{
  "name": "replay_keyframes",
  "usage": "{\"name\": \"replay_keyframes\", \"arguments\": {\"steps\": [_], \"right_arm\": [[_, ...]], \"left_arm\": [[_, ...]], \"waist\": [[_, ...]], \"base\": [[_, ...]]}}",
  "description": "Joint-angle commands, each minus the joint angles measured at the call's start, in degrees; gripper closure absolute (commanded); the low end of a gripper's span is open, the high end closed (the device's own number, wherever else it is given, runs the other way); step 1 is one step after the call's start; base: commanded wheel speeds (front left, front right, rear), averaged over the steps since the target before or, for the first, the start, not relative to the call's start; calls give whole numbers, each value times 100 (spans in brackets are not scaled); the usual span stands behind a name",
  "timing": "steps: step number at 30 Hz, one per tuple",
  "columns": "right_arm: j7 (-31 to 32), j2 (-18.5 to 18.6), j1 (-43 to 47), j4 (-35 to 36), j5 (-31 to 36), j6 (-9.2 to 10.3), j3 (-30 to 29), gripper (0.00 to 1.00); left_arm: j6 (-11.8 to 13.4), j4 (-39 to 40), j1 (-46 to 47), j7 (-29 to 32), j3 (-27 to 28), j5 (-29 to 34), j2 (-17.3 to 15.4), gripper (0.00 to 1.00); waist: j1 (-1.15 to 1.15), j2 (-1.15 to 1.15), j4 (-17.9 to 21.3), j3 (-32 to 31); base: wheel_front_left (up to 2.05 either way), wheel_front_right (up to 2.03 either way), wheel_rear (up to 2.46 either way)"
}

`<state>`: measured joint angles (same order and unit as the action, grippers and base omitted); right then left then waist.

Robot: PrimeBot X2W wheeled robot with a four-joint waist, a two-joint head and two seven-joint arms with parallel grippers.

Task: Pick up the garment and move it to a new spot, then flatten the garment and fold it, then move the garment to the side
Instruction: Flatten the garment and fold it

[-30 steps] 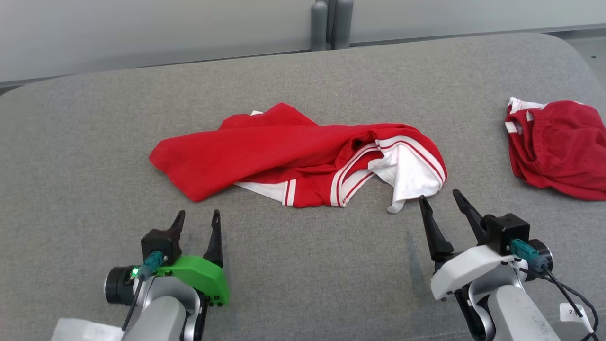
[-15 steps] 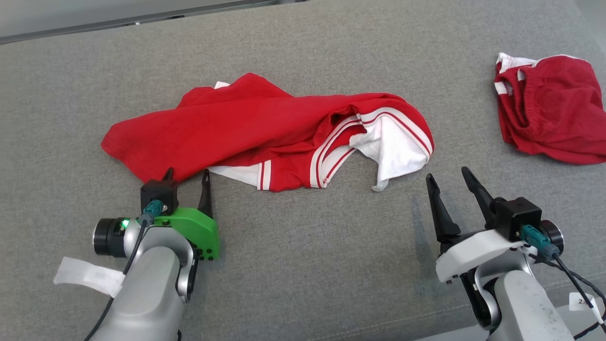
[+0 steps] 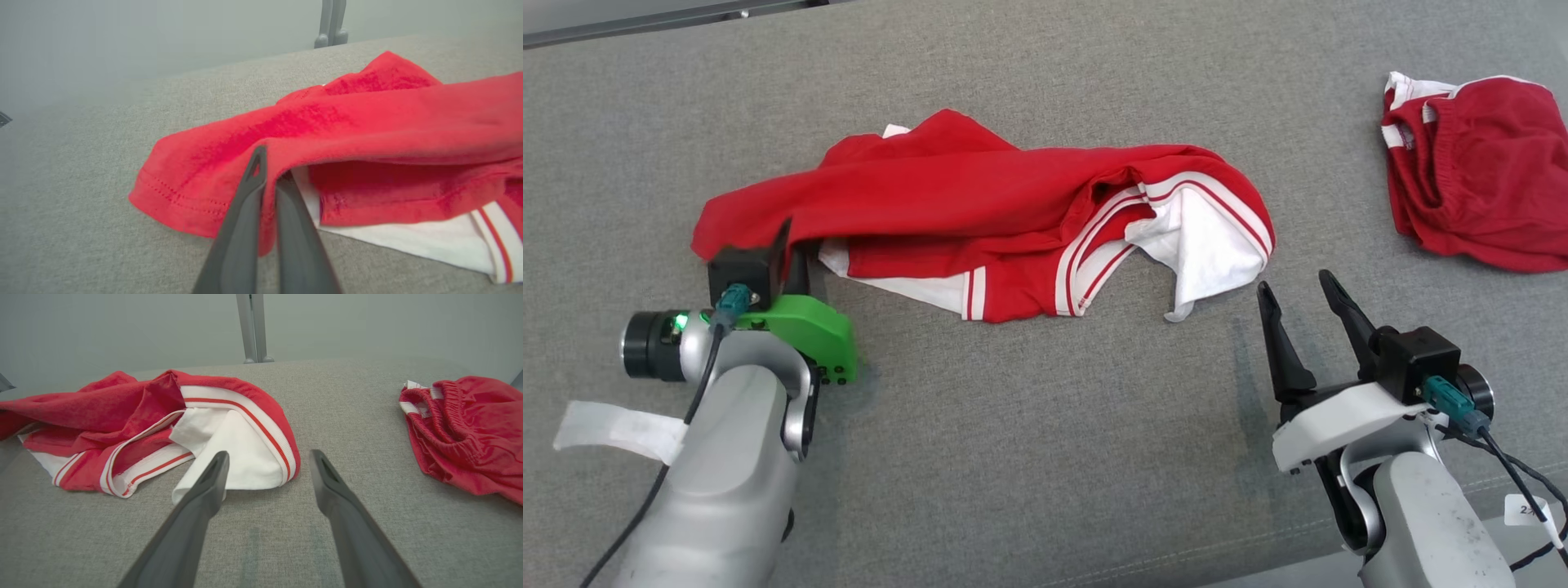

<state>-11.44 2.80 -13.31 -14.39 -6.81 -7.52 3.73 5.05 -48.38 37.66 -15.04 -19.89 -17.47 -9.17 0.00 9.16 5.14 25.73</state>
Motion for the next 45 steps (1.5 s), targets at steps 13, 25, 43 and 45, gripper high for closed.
{"name": "replay_keyframes", "arguments": {"steps": [13, 25, 43, 45], "right_arm": [[-137, 21, 59, -219, -71, 6, -107, 0], [-169, 21, 317, -358, -82, 6, -285, 0], [-143, 22, 493, -370, -125, 6, -350, 0], [-130, 19, 469, -339, -123, 5, -322, 0]], "left_arm": [[-97, 798, 305, -15, 11, 493, -281, 100], [386, 2439, -589, 666, -563, 967, -272, 100], [1074, 5748, -2586, 2325, -760, 1191, -1073, 100], [1104, 5744, -2713, 2378, -698, 1120, -1116, 100]], "waist": [[0, 1, -168, -433], [0, 1, -395, -834], [0, 1, -596, -1186], [0, 1, -567, -1120]], "base": [[0, 0, 0], [0, 0, 0], [0, 0, 0], [0, 0, 0]]}}
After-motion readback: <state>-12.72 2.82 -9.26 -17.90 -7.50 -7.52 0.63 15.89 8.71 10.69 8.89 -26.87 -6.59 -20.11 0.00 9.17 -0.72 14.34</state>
